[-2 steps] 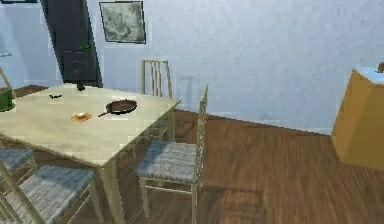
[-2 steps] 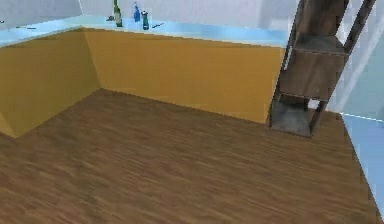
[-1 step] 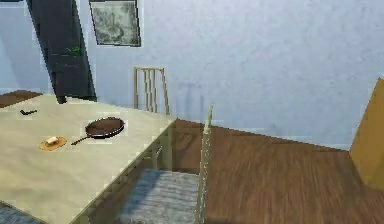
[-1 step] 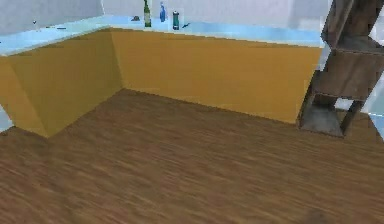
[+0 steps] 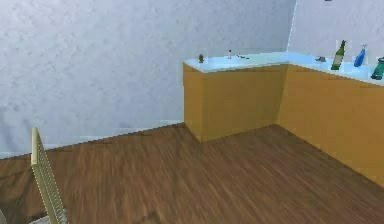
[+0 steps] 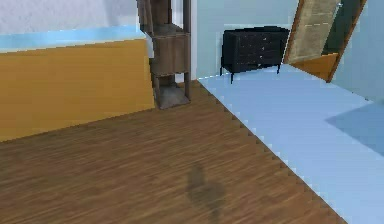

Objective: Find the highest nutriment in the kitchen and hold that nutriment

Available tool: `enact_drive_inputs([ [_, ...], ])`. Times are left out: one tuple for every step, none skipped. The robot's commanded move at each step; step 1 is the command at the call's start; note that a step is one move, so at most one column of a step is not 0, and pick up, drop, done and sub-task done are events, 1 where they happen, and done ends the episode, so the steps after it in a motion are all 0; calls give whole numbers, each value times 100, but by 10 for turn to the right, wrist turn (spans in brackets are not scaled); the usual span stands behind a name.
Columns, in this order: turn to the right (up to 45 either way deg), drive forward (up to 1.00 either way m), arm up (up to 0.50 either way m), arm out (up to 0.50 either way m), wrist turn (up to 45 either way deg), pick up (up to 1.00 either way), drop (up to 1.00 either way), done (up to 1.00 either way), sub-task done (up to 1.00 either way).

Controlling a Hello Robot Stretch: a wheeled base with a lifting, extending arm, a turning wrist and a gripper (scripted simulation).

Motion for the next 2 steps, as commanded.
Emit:
enact_drive_inputs([
  [210, 0, 0, 0, 0, 0, 0, 0, 0],
  [30, 0, 0, 0, 0, 0, 0, 0, 0],
])
